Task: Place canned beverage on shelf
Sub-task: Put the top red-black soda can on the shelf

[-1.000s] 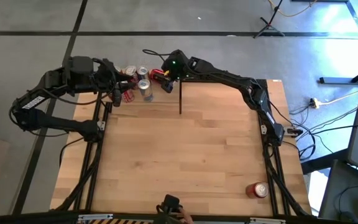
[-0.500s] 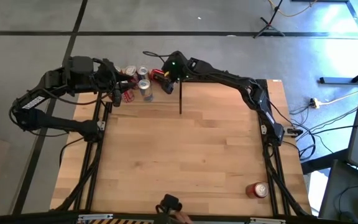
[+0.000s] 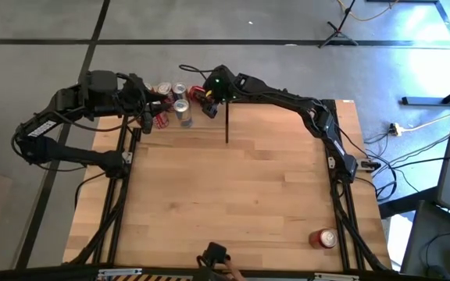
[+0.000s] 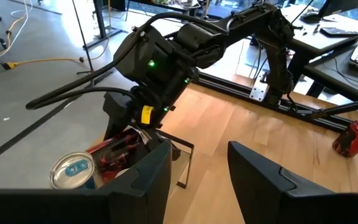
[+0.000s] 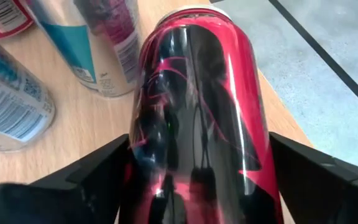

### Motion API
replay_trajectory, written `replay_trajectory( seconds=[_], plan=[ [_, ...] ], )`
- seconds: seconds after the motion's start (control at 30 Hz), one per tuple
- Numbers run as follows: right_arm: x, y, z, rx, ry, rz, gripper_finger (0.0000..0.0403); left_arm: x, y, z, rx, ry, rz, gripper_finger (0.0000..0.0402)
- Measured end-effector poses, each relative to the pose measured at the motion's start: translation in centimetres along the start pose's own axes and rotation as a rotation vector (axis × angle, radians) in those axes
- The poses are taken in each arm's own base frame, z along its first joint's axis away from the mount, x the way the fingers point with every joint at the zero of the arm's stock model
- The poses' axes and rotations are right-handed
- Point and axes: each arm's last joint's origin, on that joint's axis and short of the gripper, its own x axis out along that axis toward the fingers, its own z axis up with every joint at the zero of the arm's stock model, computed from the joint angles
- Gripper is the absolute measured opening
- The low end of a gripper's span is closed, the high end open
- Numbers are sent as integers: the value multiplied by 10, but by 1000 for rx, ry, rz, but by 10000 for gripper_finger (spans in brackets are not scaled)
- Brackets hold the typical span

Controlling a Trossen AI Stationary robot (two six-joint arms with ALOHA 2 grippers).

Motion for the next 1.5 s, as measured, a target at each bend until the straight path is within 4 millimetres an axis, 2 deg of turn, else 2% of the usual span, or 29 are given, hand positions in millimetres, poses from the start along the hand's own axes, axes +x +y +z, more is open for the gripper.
replay_trajectory(
  seconds=[0.23, 0.37, 0.47, 0.57, 0.73, 0.83, 0.93, 1.1, 1.3, 1.5],
  plan=[
    [-4, 0, 2, 0, -5, -13, 273, 0, 0, 0, 0, -2, 8, 152],
    [-18, 0, 10, -7, -34, -14, 273, 0, 1, 1, -7, -11, 37, 152],
    [-43, 0, 22, -29, -90, -19, 273, 0, 2, 1, -7, -20, 62, 153],
    [-78, 1, 35, -33, -144, -23, 273, 0, 1, 3, -13, -34, 58, 166],
    [-139, 6, 51, -69, -232, -25, 273, 2, 0, 10, -42, -101, 41, 224],
    [-166, 11, 57, -102, -290, -15, 273, 9, -2, 19, -72, -176, 47, 271],
    [-185, 15, 61, -135, -341, 16, 273, 25, -2, 25, -179, -219, 125, 315],
    [-211, 17, 64, -183, -390, 53, 273, 52, -9, 32, -206, -235, 64, 358],
    [-234, 19, 65, -241, -438, 116, 273, 77, -15, 45, -216, -335, -9, 366],
    [-258, 24, 66, -286, -495, 137, 273, 90, -14, 44, -265, -345, 103, 365]
  ],
)
